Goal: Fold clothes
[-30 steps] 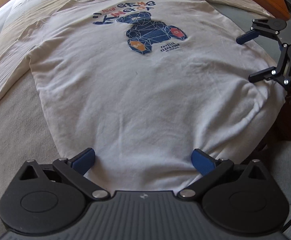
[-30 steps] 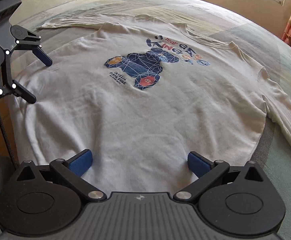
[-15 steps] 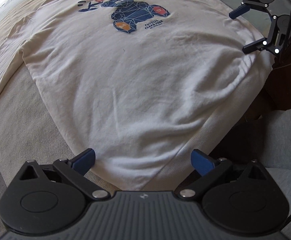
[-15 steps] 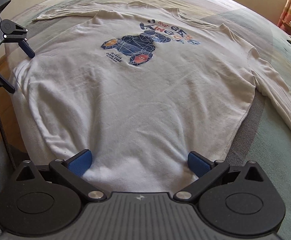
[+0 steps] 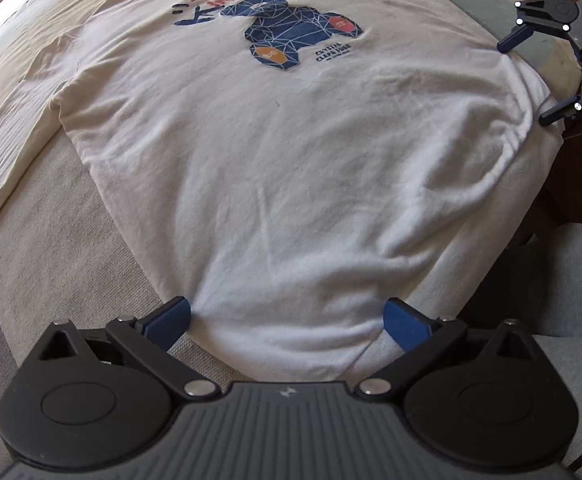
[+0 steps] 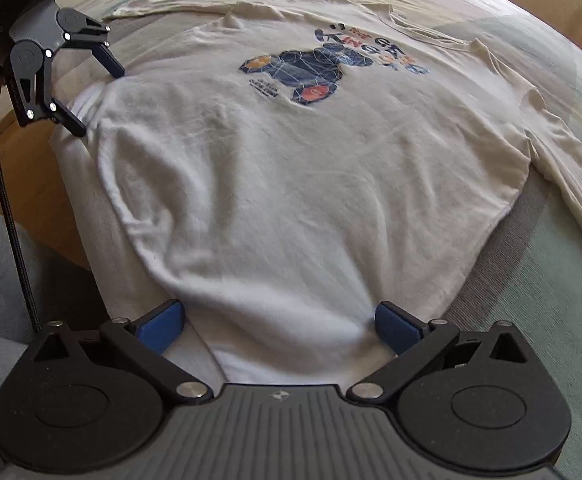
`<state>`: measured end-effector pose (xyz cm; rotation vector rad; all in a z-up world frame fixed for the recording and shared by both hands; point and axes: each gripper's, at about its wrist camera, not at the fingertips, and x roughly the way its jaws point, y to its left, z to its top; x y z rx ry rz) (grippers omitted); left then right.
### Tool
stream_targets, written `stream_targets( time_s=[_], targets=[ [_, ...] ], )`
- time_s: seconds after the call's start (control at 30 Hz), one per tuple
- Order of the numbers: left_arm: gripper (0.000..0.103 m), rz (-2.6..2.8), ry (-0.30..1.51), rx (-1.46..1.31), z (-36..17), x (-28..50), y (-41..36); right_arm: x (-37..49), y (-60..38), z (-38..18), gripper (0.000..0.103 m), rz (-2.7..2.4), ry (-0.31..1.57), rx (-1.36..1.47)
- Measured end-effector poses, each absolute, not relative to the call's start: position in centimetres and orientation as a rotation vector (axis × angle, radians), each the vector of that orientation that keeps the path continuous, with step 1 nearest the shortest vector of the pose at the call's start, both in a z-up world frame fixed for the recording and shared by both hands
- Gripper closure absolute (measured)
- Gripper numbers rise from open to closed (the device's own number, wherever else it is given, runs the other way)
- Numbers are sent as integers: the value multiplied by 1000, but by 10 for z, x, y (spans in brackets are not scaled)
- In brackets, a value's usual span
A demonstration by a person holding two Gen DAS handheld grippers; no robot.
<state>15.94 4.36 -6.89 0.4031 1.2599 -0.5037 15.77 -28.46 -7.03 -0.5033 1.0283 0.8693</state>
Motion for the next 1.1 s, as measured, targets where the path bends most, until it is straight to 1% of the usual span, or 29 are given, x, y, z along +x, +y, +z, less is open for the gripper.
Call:
stream_targets(
  time_s=[0.1, 0.17, 0.23, 0.33, 0.43, 0.5, 0.6, 0.67, 0.77, 0.9, 0.97, 1.07, 1.1],
  targets=[
    [3, -517, 1205, 414, -60, 167, 36, 150, -283, -63, 0, 880, 1019, -596],
    [3, -534, 1169, 416, -59, 174, 27, 149, -276, -57, 0, 883, 982, -573],
    [3, -542, 1148, 403, -62, 185, 18, 152, -267, -60, 0, 885, 984, -552],
    [3, -521, 1173, 392, -71, 194, 16, 155, -262, -72, 0, 879, 1016, -540],
    [1, -480, 1202, 353, -75, 191, 30, 151, -277, -73, 0, 850, 1034, -501],
    [2, -459, 1223, 353, -71, 192, 32, 146, -284, -71, 0, 843, 1061, -538],
    [2, -426, 1176, 328, -57, 202, 37, 141, -278, -64, 0, 865, 1079, -649],
    [2, -397, 1122, 328, -50, 214, 38, 146, -274, -54, 0, 873, 1043, -630],
    [2, -358, 1036, 299, -47, 245, 35, 165, -261, -41, 0, 870, 924, -601],
    [2, -382, 971, 301, -56, 280, 22, 202, -237, -44, 0, 889, 843, -546],
    [2, -404, 990, 299, -67, 289, 20, 221, -227, -57, 0, 886, 863, -516],
    [1, -421, 1041, 275, -77, 283, 33, 231, -225, -75, 0, 874, 942, -494],
    [1, -423, 1059, 262, -80, 281, 39, 231, -226, -76, 0, 874, 939, -488]
  ],
)
